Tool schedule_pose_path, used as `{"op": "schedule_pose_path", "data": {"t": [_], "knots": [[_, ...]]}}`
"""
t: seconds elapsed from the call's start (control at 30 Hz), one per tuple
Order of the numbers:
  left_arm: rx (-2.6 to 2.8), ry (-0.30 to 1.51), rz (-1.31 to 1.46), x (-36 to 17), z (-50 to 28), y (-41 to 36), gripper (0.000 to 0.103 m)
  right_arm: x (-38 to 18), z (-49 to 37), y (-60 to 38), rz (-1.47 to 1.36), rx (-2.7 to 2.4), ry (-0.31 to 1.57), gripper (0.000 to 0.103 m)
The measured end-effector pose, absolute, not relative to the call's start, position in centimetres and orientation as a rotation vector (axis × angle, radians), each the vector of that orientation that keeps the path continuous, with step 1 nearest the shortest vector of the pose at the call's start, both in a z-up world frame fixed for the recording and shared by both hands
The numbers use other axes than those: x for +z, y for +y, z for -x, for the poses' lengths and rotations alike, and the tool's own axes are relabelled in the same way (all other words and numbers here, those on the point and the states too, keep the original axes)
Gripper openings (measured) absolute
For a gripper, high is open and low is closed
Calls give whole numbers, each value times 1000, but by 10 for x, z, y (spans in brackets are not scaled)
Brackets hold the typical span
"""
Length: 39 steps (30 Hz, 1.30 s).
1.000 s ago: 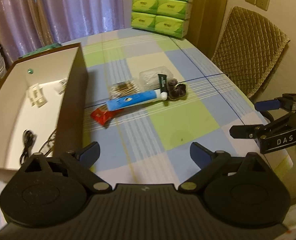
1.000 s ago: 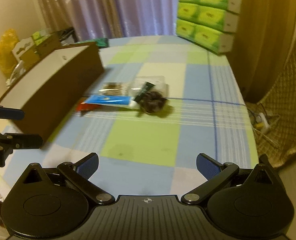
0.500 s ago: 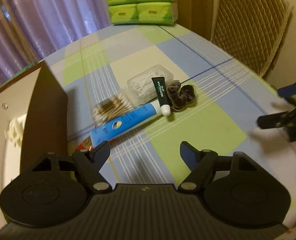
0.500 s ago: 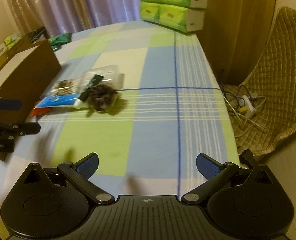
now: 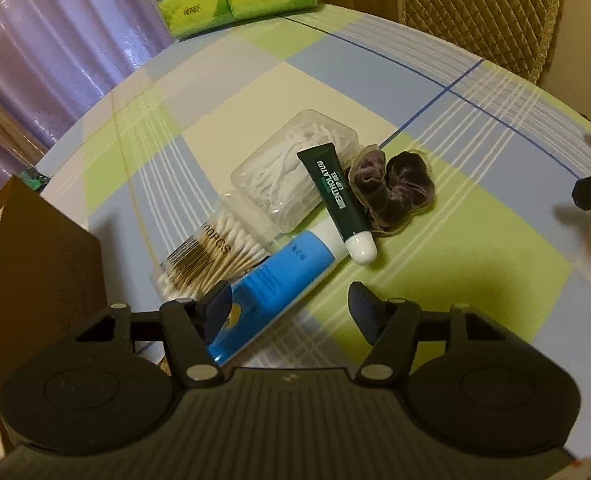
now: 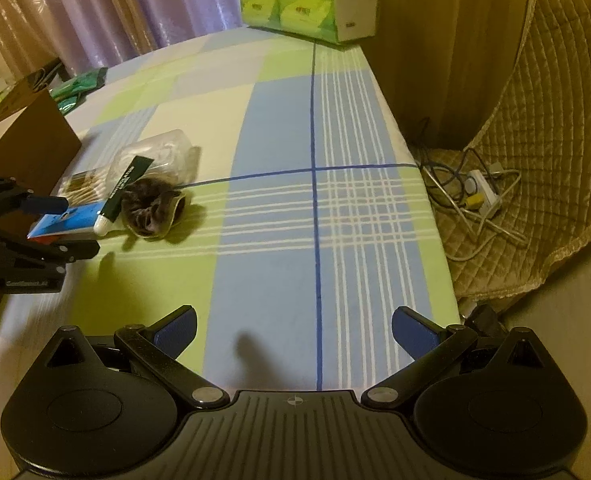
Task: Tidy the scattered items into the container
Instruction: 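Move both open tools toward the blue tube and dark green tube, then grasp the blue tube with the left tool while the right tool grasps the dark green tube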
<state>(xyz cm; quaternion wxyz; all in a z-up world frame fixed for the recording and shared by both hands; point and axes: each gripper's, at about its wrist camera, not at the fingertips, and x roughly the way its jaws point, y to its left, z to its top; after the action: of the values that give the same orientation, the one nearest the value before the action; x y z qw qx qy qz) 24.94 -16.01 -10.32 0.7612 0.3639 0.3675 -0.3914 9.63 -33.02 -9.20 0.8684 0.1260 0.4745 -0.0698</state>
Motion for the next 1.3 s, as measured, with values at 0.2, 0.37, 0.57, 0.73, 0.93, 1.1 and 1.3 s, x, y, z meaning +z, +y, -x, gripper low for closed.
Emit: {"op": "schedule_pose_path", "data": {"t": [0.2,0.37,0.57,0.73,0.93,1.1,1.3], "knots": [[-876,824,-806,-107,-249,-168,61,-96,-101,-335,-280,-155,1001,101],[-906,841,-819,-105,-226,-168,61,-99,-103,-338,-291,-159,1011,101],[-923,837,-830,-103,-224,-164,56,-101,-103,-340,-293,-165,1017,101],[-952,837,-820,-108,-246,-172,57,-102,-103,-338,-296,-168,1021,101],[-978,869,-774,-107,-242,-170,51,-102,-100,-339,-299,-170,1025,101],[-940,1016,-665,-104,-221,-160,48,-102,-102,-335,-300,-162,1028,101],[-912,1102,-565,-104,-196,-152,48,-96,-112,-316,-330,-99,1007,101]]}}
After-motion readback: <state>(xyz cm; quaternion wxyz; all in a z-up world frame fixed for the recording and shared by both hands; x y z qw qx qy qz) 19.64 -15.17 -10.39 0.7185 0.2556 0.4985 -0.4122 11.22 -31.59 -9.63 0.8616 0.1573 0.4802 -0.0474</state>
